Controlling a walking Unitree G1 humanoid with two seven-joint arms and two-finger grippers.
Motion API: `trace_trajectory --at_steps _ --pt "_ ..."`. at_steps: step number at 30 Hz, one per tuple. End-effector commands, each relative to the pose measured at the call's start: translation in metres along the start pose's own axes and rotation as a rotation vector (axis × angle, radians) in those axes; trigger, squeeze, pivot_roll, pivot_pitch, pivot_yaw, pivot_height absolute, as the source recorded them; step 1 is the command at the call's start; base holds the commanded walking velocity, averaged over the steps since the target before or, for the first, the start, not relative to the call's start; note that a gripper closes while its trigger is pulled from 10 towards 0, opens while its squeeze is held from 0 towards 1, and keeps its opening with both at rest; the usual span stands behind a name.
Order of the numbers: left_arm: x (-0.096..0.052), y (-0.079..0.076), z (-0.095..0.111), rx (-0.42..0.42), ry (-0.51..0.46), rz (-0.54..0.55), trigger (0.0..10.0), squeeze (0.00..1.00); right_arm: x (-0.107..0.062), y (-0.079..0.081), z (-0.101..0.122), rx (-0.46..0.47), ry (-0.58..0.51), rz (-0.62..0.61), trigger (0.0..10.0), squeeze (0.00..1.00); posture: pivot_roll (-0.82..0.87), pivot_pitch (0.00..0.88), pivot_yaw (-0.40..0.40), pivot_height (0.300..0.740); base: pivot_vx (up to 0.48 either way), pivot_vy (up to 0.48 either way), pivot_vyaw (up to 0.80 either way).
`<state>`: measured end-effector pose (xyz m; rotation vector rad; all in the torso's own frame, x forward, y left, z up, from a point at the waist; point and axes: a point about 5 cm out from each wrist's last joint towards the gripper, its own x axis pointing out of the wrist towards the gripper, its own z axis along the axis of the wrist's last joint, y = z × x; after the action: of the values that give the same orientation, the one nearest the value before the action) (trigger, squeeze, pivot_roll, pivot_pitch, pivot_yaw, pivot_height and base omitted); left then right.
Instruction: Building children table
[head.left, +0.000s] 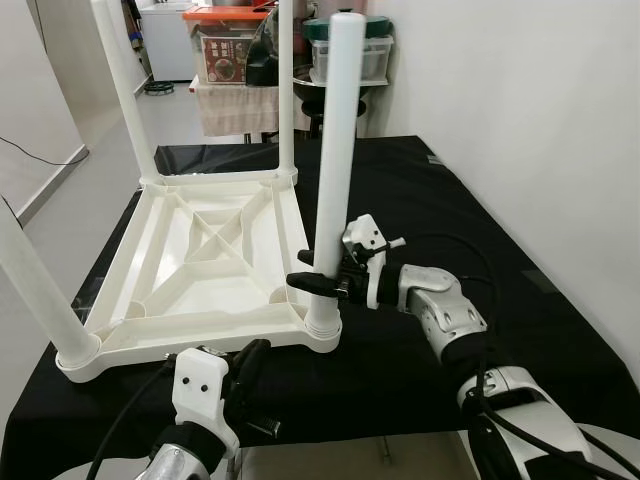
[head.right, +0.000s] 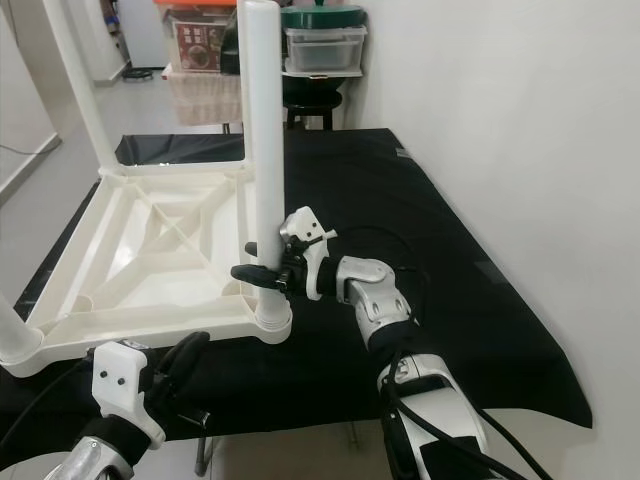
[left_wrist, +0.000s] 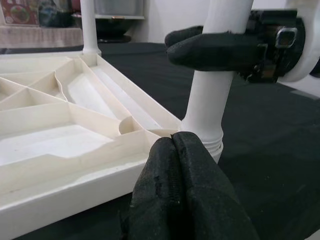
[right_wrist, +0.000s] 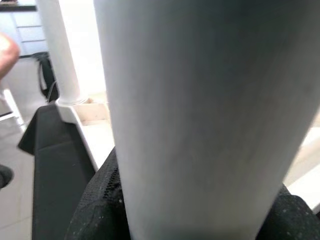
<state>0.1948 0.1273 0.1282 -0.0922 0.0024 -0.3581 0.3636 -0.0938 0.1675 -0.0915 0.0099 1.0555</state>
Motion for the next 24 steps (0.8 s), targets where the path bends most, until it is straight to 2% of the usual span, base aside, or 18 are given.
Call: trace_trajectory --at_steps 1,2,3,4,5,6,7,8,10,13,17,18,19,20,21,22,23,24 --pt "-0.001 0.002 -0.002 -0.011 0.016 0.002 10.0 0.0 0.0 0.001 -0.016 0.019 0.067 -0.158 0.0 0.0 0.02 0.0 -0.036 0.74 0.0 0.0 0.0" --pt "-0.001 0.002 -0.002 -0.01 0.016 0.002 10.0 0.0 0.002 0.002 -0.021 0.029 0.087 -0.26 0.0 0.0 0.02 0.0 -0.037 0.74 0.0 0.0 0.0" --pt "-0.001 0.002 -0.002 -0.01 0.016 0.002 10.0 0.0 0.002 0.002 -0.021 0.029 0.087 -0.26 0.0 0.0 0.02 0.0 -0.037 0.74 0.0 0.0 0.0" --pt "-0.001 0.003 -0.002 -0.008 0.016 0.003 10.0 0.0 0.0 0.008 -0.033 0.091 0.114 -0.52 0.0 0.0 0.02 0.0 -0.04 0.74 0.0 0.0 0.0" --pt "-0.001 0.003 -0.002 -0.008 0.016 0.003 10.0 0.0 0.0 0.008 -0.033 0.091 0.114 -0.52 0.0 0.0 0.02 0.0 -0.04 0.74 0.0 0.0 0.0" --pt "-0.001 0.004 -0.001 -0.006 0.015 0.004 10.0 0.0 -0.001 0.026 -0.045 0.136 0.142 -0.613 0.0 0.0 0.01 0.0 -0.038 0.74 0.0 0.0 0.0" --pt "-0.001 0.004 -0.001 -0.006 0.015 0.004 10.0 0.0 -0.001 0.026 -0.045 0.136 0.142 -0.613 0.0 0.0 0.01 0.0 -0.038 0.74 0.0 0.0 0.0" --pt "-0.001 0.005 -0.001 -0.004 0.016 0.005 10.0 0.0 0.005 0.041 -0.033 0.009 0.106 -0.568 0.0 0.0 0.0 0.0 -0.025 0.74 0.0 0.0 0.0" --pt "0.0 0.006 -0.001 -0.005 0.015 0.007 10.0 0.0 0.009 0.047 -0.033 -0.006 0.111 -0.532 0.0 0.0 -0.01 0.0 -0.014 0.74 0.0 0.0 0.0" --pt "0.002 0.007 -0.001 -0.002 0.015 0.003 10.0 0.0 0.013 0.047 -0.036 -0.006 0.135 -0.463 0.0 0.0 0.0 0.0 -0.02 0.74 0.0 0.0 0.0" --pt "0.002 0.007 0.0 0.0 0.014 0.002 10.0 0.0 0.014 0.046 -0.038 0.009 0.146 -0.464 0.0 0.0 0.0 0.0 -0.02 0.74 0.0 0.0 0.0" --pt "0.002 0.007 0.0 0.002 0.012 0.006 10.0 0.0 0.015 0.049 -0.034 0.032 0.122 -0.438 10.0 0.19 0.0 0.0 -0.022 0.74 0.0 0.0 0.0" --pt "0.002 0.007 0.0 0.002 0.012 0.006 10.0 0.0 0.015 0.049 -0.034 0.032 0.122 -0.438 10.0 0.19 0.0 0.0 -0.022 0.74 0.0 0.0 0.0" --pt "0.002 0.007 0.001 0.003 0.01 0.009 10.0 0.0 0.017 0.052 -0.03 0.068 0.095 -0.397 10.0 1.0 0.01 0.0 -0.021 0.74 0.0 0.0 0.0" --pt "0.002 0.007 0.001 0.003 0.01 0.009 10.0 0.0 0.017 0.052 -0.03 0.068 0.095 -0.397 10.0 1.0 0.01 0.0 -0.021 0.74 0.0 0.0 0.0" --pt "0.002 0.007 0.001 0.003 0.008 0.01 10.0 0.0 0.02 0.055 -0.018 0.081 0.043 -0.293 10.0 1.0 0.01 0.0 -0.021 0.74 0.0 0.0 0.0" --pt "0.002 0.007 0.001 0.003 0.008 0.01 10.0 0.0 0.02 0.055 -0.018 0.081 0.043 -0.293 10.0 1.0 0.01 0.0 -0.021 0.74 0.0 0.0 0.0" --pt "0.003 0.006 0.002 0.002 0.008 0.009 10.0 0.0 0.02 0.056 -0.004 0.057 -0.016 -0.176 10.0 1.0 0.01 0.0 -0.019 0.74 0.0 0.0 0.0"
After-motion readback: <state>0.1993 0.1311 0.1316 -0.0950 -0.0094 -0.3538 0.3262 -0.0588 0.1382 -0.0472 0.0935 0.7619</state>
